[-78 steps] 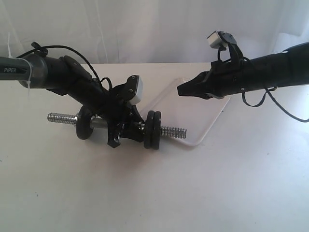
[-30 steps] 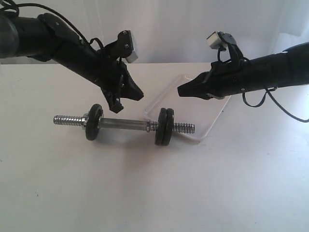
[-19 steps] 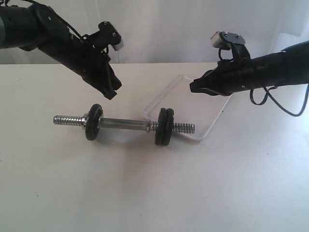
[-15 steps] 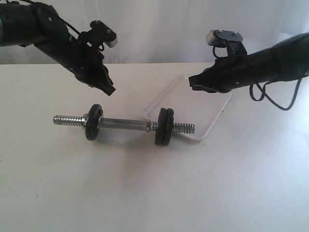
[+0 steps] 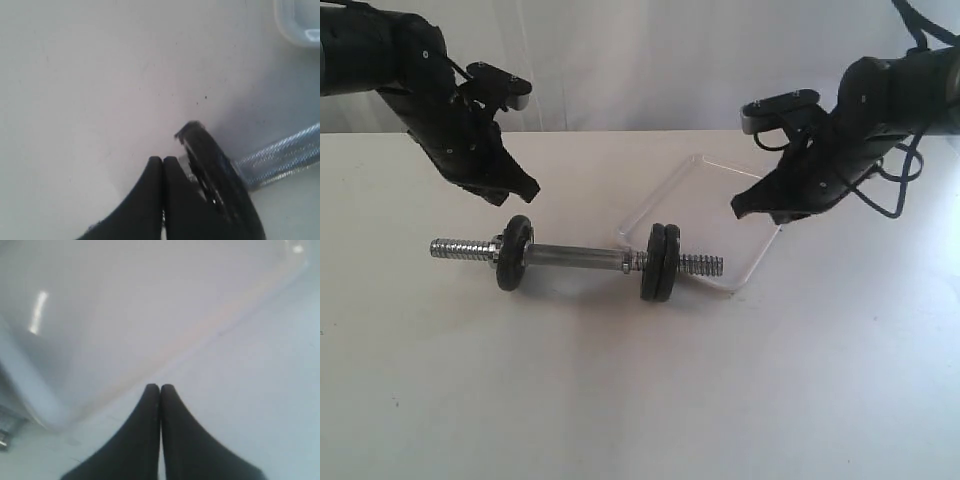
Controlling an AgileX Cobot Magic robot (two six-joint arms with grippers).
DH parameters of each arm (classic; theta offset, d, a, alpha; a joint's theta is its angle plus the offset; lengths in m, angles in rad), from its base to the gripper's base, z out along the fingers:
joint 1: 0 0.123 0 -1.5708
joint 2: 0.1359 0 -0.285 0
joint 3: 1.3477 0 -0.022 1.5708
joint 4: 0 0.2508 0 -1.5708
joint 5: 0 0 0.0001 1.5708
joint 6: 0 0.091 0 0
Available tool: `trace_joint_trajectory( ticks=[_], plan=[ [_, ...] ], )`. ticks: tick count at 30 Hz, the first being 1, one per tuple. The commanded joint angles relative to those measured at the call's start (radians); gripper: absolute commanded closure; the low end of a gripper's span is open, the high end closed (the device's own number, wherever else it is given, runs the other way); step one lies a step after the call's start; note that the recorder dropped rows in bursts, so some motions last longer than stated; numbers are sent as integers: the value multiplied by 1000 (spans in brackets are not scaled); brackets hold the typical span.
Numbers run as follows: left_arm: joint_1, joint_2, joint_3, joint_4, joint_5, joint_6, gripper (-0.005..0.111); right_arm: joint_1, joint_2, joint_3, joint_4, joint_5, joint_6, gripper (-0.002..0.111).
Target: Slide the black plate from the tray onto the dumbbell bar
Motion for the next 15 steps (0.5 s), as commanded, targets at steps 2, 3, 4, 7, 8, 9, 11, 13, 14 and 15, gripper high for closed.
trace_joint_trajectory(
  ticks=[2, 3, 4, 7, 8, 9, 11, 13, 14, 15],
  plan=[
    [65, -3, -1, 4, 220, -49, 107, -1, -56, -8, -328, 230, 217, 108],
    [82, -8, -1, 4, 287, -37, 107, -6, -68, -8, -335, 277, 217, 108],
    [97, -15, 3, 2, 329, -28, 107, -12, -79, -8, -335, 310, 217, 108],
    [149, -76, 65, -34, 422, 28, 107, -32, -122, -6, -313, 420, 226, 108],
    [167, -108, 100, -48, 440, 47, 107, -38, -141, 2, -302, 448, 228, 108],
    [186, -145, 139, -48, 456, 49, 107, -38, -164, 16, -297, 465, 228, 108],
    [224, -230, 226, -48, 468, 57, 107, -38, -210, 55, -297, 467, 234, 108],
    [261, -313, 306, -48, 453, 66, 107, -38, -266, 100, -297, 463, 241, 108],
    [283, -360, 355, -48, 436, 66, 107, -38, -293, 126, -297, 456, 247, 108],
    [304, -408, 387, -48, 419, 66, 107, -38, -320, 153, -297, 451, 252, 108]
  ],
)
